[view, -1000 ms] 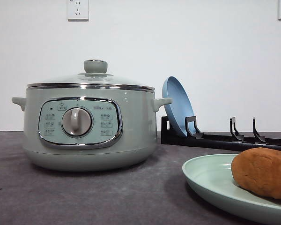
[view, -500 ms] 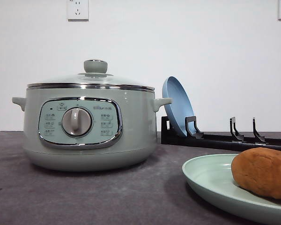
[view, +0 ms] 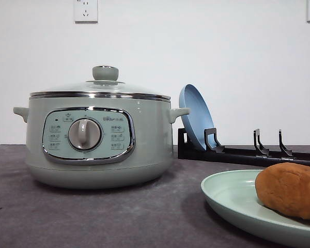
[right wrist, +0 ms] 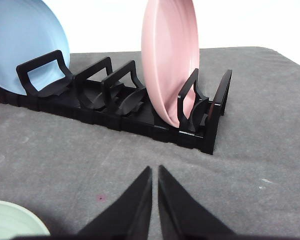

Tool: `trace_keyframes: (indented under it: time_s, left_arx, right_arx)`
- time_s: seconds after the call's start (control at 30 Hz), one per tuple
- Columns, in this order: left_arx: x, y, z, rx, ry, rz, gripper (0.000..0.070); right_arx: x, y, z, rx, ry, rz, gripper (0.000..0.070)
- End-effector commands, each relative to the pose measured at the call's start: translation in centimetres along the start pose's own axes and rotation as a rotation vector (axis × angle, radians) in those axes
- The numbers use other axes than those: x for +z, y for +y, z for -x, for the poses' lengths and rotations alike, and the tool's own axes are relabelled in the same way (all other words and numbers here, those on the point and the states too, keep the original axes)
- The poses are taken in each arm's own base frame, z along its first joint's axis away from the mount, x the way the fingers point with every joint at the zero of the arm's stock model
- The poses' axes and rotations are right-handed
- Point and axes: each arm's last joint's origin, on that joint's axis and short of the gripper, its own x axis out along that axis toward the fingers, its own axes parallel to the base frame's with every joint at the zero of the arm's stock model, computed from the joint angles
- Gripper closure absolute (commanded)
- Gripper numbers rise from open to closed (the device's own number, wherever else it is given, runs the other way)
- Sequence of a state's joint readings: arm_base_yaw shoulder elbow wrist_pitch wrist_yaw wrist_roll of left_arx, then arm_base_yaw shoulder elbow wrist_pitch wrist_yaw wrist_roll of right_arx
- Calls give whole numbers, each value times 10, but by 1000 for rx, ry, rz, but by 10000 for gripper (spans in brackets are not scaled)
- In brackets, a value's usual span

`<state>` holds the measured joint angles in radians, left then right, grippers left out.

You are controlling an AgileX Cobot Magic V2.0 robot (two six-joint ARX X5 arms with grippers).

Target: Transfer potato from steamer to green plate

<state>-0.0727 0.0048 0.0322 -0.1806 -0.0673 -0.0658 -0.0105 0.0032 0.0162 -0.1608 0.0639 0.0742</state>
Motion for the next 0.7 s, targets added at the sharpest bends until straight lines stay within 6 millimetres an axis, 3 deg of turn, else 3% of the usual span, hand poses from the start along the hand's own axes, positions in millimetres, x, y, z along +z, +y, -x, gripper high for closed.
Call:
trace_keyframes:
  time_s: [0.0, 0.67]
  left_arx:
    - [-7, 1, -2, 7, 25, -2, 684]
    - [-7, 1, -2, 7, 25, -2, 684]
  right_arx:
    - [-1, 0, -1, 0, 1, 11, 691]
    - [-1, 0, -1, 0, 1, 11, 691]
